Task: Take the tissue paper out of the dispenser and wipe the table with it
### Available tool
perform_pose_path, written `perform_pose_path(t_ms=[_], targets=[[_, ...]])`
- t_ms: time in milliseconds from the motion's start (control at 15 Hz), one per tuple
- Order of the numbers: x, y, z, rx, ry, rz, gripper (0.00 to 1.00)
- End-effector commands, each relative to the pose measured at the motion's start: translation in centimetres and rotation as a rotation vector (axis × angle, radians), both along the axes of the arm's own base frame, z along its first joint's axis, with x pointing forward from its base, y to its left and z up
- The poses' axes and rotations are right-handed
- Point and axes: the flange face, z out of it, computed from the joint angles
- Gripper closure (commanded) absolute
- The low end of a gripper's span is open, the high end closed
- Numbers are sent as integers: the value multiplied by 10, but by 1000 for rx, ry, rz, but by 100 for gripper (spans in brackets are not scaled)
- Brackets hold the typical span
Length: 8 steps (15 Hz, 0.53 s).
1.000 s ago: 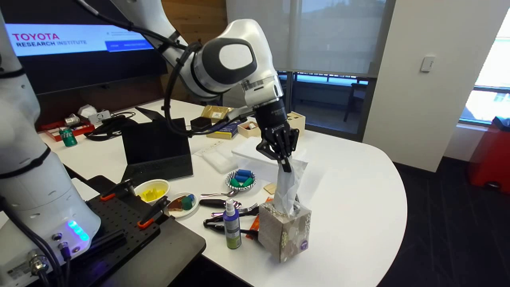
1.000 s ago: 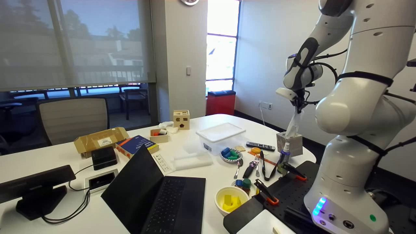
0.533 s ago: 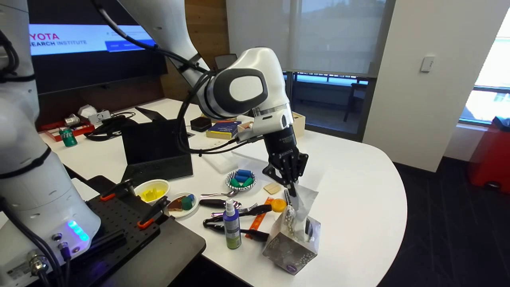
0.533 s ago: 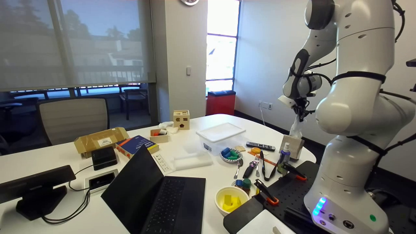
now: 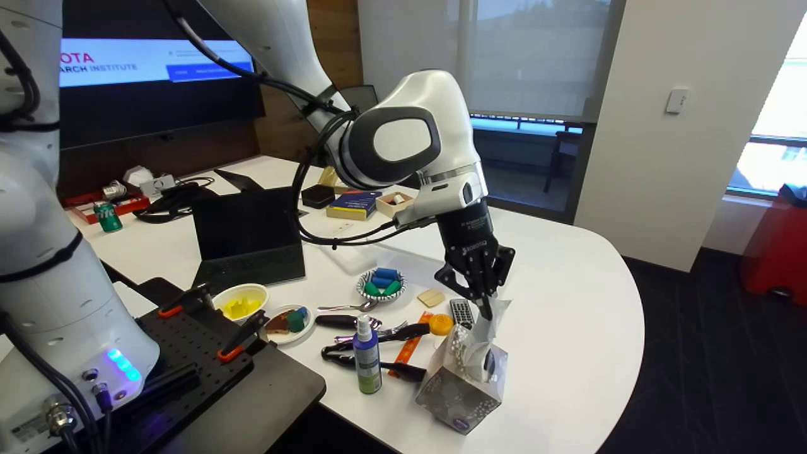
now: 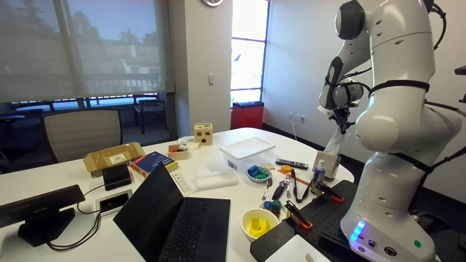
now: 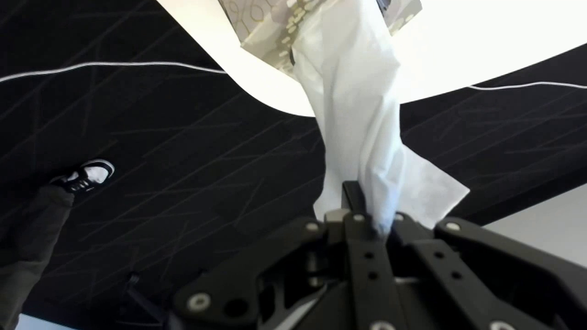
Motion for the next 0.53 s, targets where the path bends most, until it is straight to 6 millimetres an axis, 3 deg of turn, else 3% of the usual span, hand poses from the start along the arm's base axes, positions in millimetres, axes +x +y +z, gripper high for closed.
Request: perform_pose_path(t_ms=[0, 467], targets=[[-1, -18, 15, -53, -38, -62, 100], [-5, -32, 32, -119, -71, -155, 100]])
